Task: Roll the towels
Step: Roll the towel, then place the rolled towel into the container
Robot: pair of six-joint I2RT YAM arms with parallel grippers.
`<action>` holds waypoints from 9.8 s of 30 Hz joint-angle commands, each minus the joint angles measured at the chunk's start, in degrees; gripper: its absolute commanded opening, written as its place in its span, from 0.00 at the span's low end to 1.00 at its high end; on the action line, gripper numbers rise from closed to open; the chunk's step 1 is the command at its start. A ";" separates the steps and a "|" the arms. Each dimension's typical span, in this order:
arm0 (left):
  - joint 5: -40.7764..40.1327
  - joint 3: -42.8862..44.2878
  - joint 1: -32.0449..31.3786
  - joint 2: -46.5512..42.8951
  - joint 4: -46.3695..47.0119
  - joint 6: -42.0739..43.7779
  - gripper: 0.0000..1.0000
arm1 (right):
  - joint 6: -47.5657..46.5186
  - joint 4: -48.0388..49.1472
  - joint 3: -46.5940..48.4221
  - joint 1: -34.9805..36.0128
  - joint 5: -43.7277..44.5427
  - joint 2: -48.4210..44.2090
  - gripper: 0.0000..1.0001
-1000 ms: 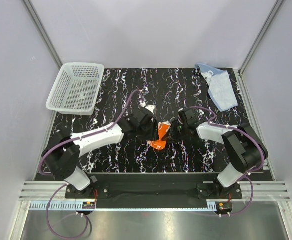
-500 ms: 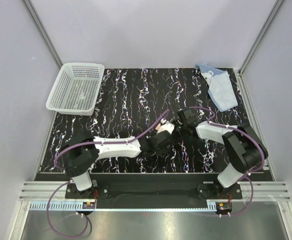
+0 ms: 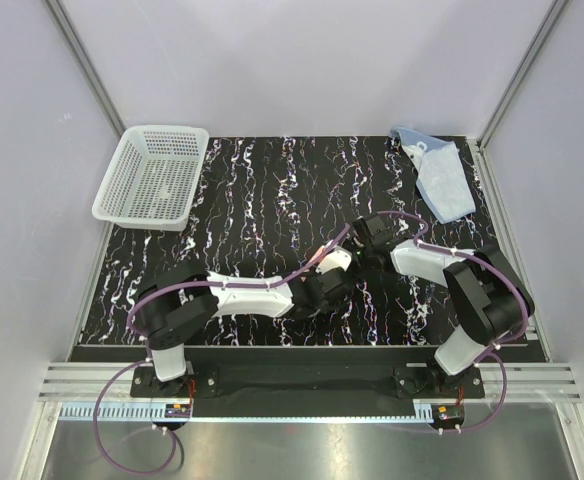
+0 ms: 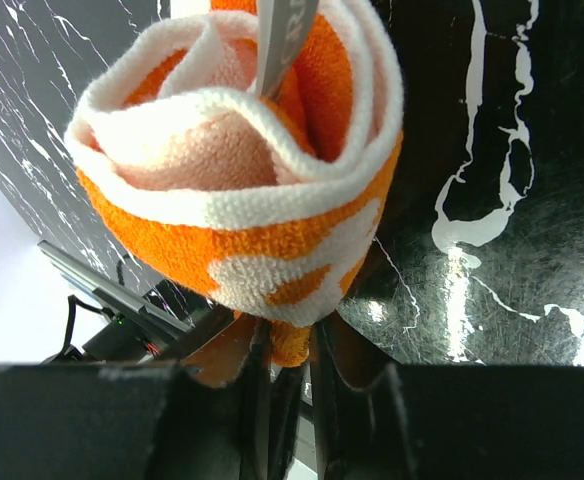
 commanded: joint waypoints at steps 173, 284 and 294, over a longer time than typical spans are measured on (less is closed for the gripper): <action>67.75 3.65 69.72 -27.04 22.80 -28.98 0.00 | 0.49 -6.75 3.95 -3.44 6.92 -26.78 0.89; 51.04 31.46 88.29 15.09 8.79 -27.39 0.72 | -12.25 -12.45 11.76 -3.53 6.11 -8.06 0.86; 55.76 12.30 88.21 -10.58 12.20 -20.10 0.74 | -16.12 -21.51 28.35 -6.07 17.19 -6.92 0.89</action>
